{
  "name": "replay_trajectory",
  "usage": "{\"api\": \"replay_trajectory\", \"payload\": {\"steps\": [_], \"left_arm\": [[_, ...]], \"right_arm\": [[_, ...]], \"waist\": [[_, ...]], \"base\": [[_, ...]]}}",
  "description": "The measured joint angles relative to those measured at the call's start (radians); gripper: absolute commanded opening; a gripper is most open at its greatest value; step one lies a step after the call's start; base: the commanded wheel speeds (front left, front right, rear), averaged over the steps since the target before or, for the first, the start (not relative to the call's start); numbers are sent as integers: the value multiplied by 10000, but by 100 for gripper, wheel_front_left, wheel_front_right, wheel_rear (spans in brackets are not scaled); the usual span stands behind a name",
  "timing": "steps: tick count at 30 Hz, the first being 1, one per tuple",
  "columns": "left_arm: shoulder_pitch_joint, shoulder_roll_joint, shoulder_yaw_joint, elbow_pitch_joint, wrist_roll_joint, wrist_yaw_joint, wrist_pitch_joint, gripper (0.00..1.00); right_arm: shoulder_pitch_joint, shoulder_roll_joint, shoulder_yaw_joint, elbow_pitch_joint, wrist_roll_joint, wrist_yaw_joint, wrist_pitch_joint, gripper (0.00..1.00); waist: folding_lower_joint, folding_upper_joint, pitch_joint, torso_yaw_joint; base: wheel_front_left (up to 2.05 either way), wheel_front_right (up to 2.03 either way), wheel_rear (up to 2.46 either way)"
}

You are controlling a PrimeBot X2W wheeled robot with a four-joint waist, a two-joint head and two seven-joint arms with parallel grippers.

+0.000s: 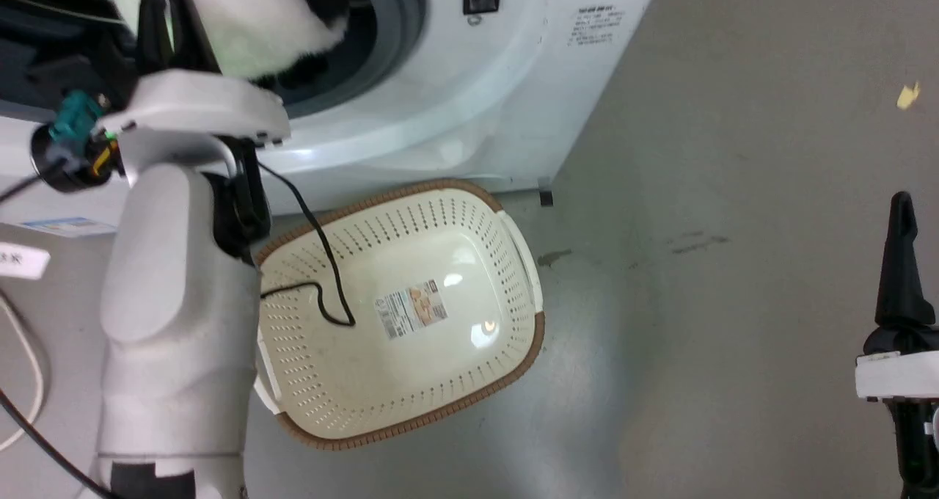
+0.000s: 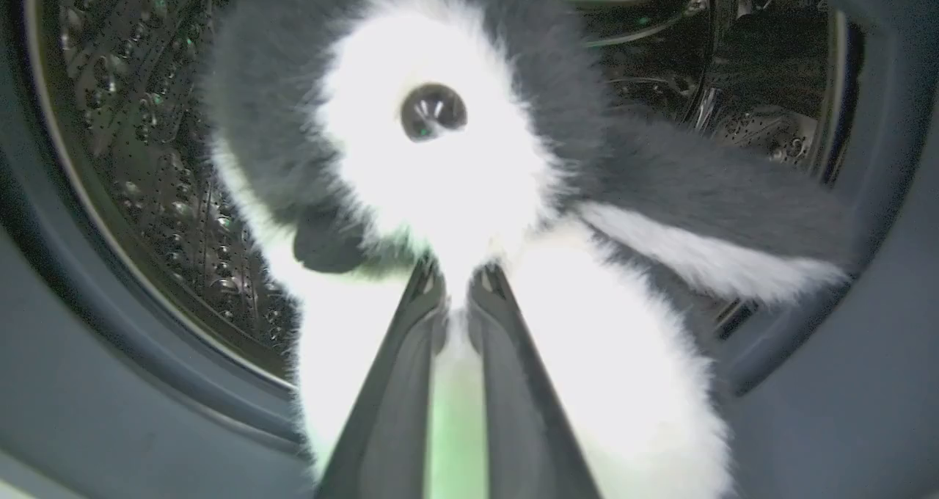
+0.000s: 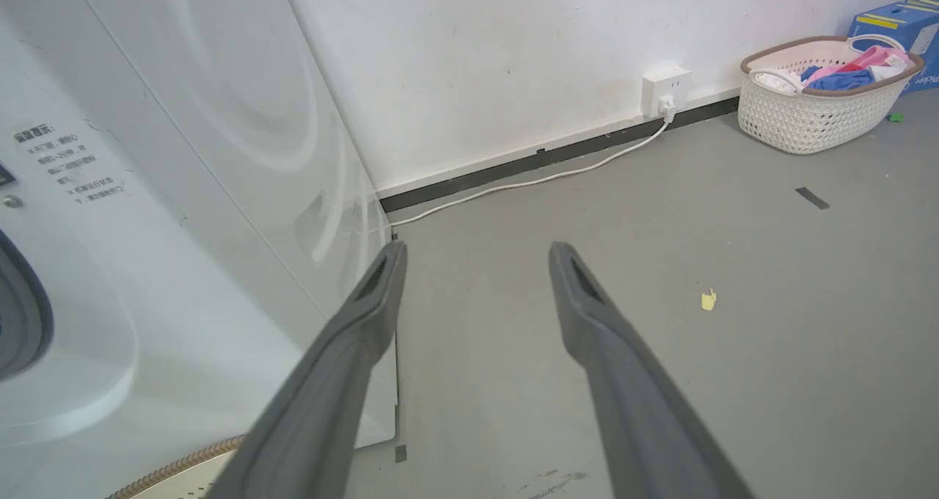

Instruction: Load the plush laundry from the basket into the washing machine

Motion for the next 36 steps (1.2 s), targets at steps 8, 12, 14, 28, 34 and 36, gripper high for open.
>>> {"api": "replay_trajectory", "payload": {"steps": [8,12,14,28,34,36], "left_arm": [[-1424,368,290,403,263,-136,0,0],[-2179,717,376,558,384,-163,0,0],[-2551,913,407,679,435,-167,0,0],[-4615,1785,619,1396,431,-25,234,0],[-5004,1787,616,1638,364,42,383,100],[-5085,1789,591,1699,341,48,439,100]], "right_arm": [[-118,0,-90,-449,-69,0,178,100],[-118,0,-207,-677,-67,0,221,100],[-118,0,-242,-769,-67,0,230,100],[-101,0,-320,-1049,-27,0,226,100],[-101,-6,-385,-1139,-2,0,230,100],[-101,-8,-414,-1152,-2,0,255,100]], "waist": [[0,0,861,-280],[0,0,1309,-415],[0,0,1536,-478],[-1,0,2611,-695],[-1,0,2729,-600],[-1,0,2750,-554]], "base": [[0,0,0],[0,0,0],[0,0,0],[0,0,0],[0,0,0],[0,0,0]]}}
